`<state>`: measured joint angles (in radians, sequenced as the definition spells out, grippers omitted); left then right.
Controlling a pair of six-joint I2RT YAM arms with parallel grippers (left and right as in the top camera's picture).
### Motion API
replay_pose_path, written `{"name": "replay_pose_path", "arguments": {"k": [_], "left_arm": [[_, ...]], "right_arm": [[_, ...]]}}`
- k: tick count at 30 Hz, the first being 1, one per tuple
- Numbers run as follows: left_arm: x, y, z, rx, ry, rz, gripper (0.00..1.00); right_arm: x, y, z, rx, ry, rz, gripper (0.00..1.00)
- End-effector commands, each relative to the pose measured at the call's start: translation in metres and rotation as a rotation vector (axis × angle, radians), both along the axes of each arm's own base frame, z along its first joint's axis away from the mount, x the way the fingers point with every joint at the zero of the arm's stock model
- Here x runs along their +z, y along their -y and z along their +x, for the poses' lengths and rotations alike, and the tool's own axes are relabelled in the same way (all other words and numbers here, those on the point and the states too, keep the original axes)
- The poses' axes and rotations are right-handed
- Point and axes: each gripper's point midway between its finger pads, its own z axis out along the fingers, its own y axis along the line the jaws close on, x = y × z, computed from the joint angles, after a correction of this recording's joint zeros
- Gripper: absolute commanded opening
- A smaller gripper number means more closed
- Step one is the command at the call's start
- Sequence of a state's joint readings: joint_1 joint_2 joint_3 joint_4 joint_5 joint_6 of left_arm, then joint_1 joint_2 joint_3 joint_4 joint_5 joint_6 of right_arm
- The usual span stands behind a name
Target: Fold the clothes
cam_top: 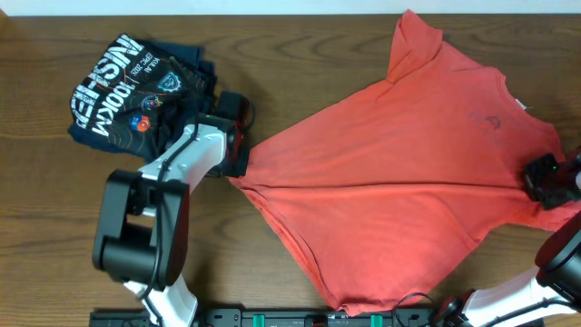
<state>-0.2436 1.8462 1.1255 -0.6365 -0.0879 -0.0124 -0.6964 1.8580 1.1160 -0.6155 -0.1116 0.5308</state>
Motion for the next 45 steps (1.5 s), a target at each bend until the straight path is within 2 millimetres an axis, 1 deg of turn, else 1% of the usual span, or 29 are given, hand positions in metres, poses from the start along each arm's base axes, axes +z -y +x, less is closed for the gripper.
{"name": "replay_pose_path", "arguments": {"k": [1,3,5,7,9,11,12,14,16,17,18,19,20,21,23,24,25,28,30,33,35,37,39,40,43,44,45], "left_arm": [[0.037,0.014,0.004,-0.002,0.084,-0.106,0.56],[0.056,0.026,0.004,-0.019,0.123,-0.182,0.6],[0.074,0.038,0.003,-0.04,0.157,-0.254,0.64],[0.087,0.047,0.0,-0.062,0.176,-0.305,0.66],[0.096,0.054,-0.004,-0.09,0.185,-0.329,0.67],[0.097,0.057,-0.007,-0.107,0.184,-0.329,0.69],[0.097,0.059,-0.008,-0.114,0.179,-0.328,0.69],[0.095,0.063,-0.012,-0.133,0.167,-0.325,0.69],[0.096,0.067,-0.013,-0.144,0.167,-0.327,0.69],[0.096,0.069,-0.013,-0.15,0.17,-0.327,0.69],[0.096,0.07,-0.012,-0.161,0.173,-0.327,0.69],[0.096,0.071,-0.013,-0.165,0.173,-0.326,0.7],[0.096,0.071,-0.013,-0.165,0.172,-0.327,0.7],[0.096,0.071,-0.014,-0.164,0.168,-0.326,0.7],[0.095,0.07,-0.016,-0.168,0.16,-0.323,0.7],[0.095,0.07,-0.016,-0.172,0.157,-0.322,0.7],[0.095,0.07,-0.016,-0.178,0.158,-0.321,0.7],[0.091,0.072,-0.016,-0.245,0.152,-0.306,0.69],[0.084,0.072,-0.017,-0.268,0.132,-0.295,0.69],[0.062,0.071,-0.018,-0.31,0.071,-0.273,0.68],[0.042,0.071,-0.017,-0.314,0.026,-0.264,0.6],[0.022,0.072,-0.016,-0.312,-0.009,-0.257,0.48],[0.005,0.073,-0.012,-0.31,-0.03,-0.253,0.45],[-0.001,0.073,-0.011,-0.309,-0.033,-0.249,0.41],[-0.013,0.072,-0.01,-0.305,-0.05,-0.244,0.31],[-0.015,0.071,-0.012,-0.294,-0.062,-0.238,0.27],[-0.019,0.065,-0.016,-0.263,-0.085,-0.21,0.22]], "right_arm": [[-0.01,0.034,-0.034,-0.201,-0.152,-0.141,0.09],[-0.017,0.05,-0.044,-0.253,-0.187,-0.188,0.06],[-0.025,0.072,-0.053,-0.294,-0.201,-0.233,0.03],[-0.028,0.09,-0.063,-0.324,-0.208,-0.235,0.01],[-0.024,0.108,-0.072,-0.373,-0.204,-0.232,0.01],[-0.01,0.128,-0.077,-0.417,-0.183,-0.237,0.01],[-0.001,0.139,-0.075,-0.41,-0.158,-0.242,0.01],[0.018,0.154,-0.067,-0.366,-0.098,-0.235,0.01],[0.035,0.16,-0.05,-0.312,-0.009,-0.199,0.02],[0.045,0.159,-0.035,-0.289,0.074,-0.156,0.04],[0.058,0.154,-0.016,-0.243,0.174,-0.104,0.07],[0.075,0.147,0.008,-0.175,0.296,-0.048,0.11],[0.086,0.141,0.022,-0.133,0.371,-0.016,0.11],[0.101,0.131,0.04,-0.079,0.461,0.028,0.12],[0.12,0.113,0.065,-0.001,0.562,0.083,0.14],[0.126,0.101,0.078,0.041,0.593,0.106,0.15],[0.128,0.086,0.091,0.082,0.6,0.121,0.17],[0.125,0.048,0.118,0.183,0.573,0.134,0.19],[0.123,0.022,0.131,0.239,0.553,0.148,0.2],[0.123,-0.011,0.148,0.343,0.557,0.158,0.2],[0.128,-0.036,0.159,0.452,0.586,0.163,0.2],[0.134,-0.055,0.166,0.522,0.613,0.178,0.2],[0.142,-0.077,0.172,0.59,0.65,0.208,0.2],[0.146,-0.089,0.174,0.623,0.668,0.222,0.2],[0.152,-0.113,0.177,0.676,0.672,0.242,0.2],[0.153,-0.121,0.178,0.695,0.669,0.246,0.21],[0.153,-0.13,0.178,0.715,0.664,0.253,0.21]]}}
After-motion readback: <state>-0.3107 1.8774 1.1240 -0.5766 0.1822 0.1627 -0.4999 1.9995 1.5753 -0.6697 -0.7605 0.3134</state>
